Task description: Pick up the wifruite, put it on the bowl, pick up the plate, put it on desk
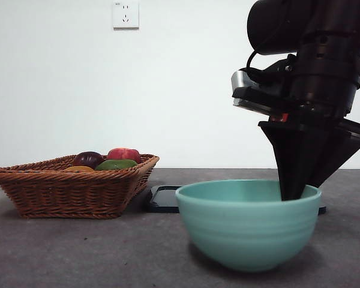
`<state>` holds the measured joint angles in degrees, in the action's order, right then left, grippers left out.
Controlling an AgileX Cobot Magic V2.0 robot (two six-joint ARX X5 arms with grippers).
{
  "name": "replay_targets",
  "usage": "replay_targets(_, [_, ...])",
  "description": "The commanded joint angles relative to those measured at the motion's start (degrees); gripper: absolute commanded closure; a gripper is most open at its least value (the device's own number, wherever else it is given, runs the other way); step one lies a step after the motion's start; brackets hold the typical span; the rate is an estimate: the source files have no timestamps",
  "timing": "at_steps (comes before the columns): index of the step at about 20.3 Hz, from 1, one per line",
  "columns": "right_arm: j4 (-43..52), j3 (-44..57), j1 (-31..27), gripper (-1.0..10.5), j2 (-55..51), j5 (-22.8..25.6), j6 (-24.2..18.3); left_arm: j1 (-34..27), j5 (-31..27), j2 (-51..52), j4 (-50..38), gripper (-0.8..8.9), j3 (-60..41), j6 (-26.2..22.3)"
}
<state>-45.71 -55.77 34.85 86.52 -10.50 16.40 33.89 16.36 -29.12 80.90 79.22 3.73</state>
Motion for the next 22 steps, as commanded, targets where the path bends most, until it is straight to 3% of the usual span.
replay_targets(1, [0.3,-0.5,0.6,7.3,1.2,0.1,1.1,0.3,0.0,-0.1,0.5,2.82,0.8,-0.7])
replay_targets(3, [0.4,-0.5,0.6,5.6,1.2,2.0,2.0,0.4,0.0,-0.1,0.5,2.82,0.8,-0.7])
replay_targets(5, [0.3,-0.5,0.6,4.9,0.9,3.1,2.4,0.4,0.0,-0.1,0.5,2.82,0.8,-0.7])
replay_targets(9, [-1.4,-0.6,0.6,4.8,-3.7,3.1,2.2,0.4,0.0,-0.1,0.5,2.82,0.8,-0.7])
replay_targets(11, [-3.8,-0.6,0.6,4.2,-8.5,3.1,2.2,0.4,0.0,-0.1,0.5,2.82,0.8,-0.8])
replay_targets(13, [-7.0,-0.6,0.6,3.4,-14.4,3.2,2.3,0.4,0.0,-0.1,0.5,2.82,0.8,-1.2])
replay_targets(22, [-24.9,-0.6,0.7,3.4,-46.9,3.1,2.7,0.3,0.0,-0.1,0.1,2.82,0.8,-1.6])
